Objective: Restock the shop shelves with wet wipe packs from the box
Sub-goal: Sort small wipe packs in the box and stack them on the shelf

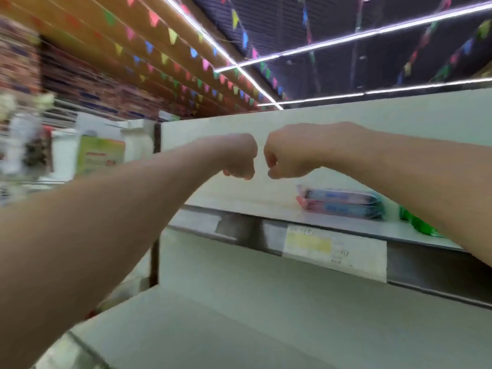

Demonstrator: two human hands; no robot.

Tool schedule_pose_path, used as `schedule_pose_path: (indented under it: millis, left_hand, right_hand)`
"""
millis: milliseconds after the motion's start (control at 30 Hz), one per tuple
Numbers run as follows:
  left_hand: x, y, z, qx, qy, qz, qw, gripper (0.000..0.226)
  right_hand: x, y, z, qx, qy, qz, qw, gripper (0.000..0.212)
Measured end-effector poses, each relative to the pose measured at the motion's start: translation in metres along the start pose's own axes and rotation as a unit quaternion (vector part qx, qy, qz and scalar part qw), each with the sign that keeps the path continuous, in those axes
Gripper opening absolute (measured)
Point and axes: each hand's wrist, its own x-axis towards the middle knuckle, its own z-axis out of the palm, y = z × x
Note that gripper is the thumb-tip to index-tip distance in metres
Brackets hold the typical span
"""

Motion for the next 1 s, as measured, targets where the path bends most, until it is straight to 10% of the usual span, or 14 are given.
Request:
schedule_pose_path:
  millis: [500, 1000]
  left_hand:
    - [-0.28, -0.089, -0.027, 0.095, -0.086, -0.335, 0.933, 0.009]
    - [-0.621, -0.028, -0.073, 0.125, -0.196, -0.606, 0.761, 0.04]
  right_hand:
    - [-0.078, -0.198, -0.047, 0.106, 0.106, -0.298, 0.943, 0.035]
    - [-0.302, -0.419, -0.129, 0.251, 0.06, -0.557, 0.79, 0.025]
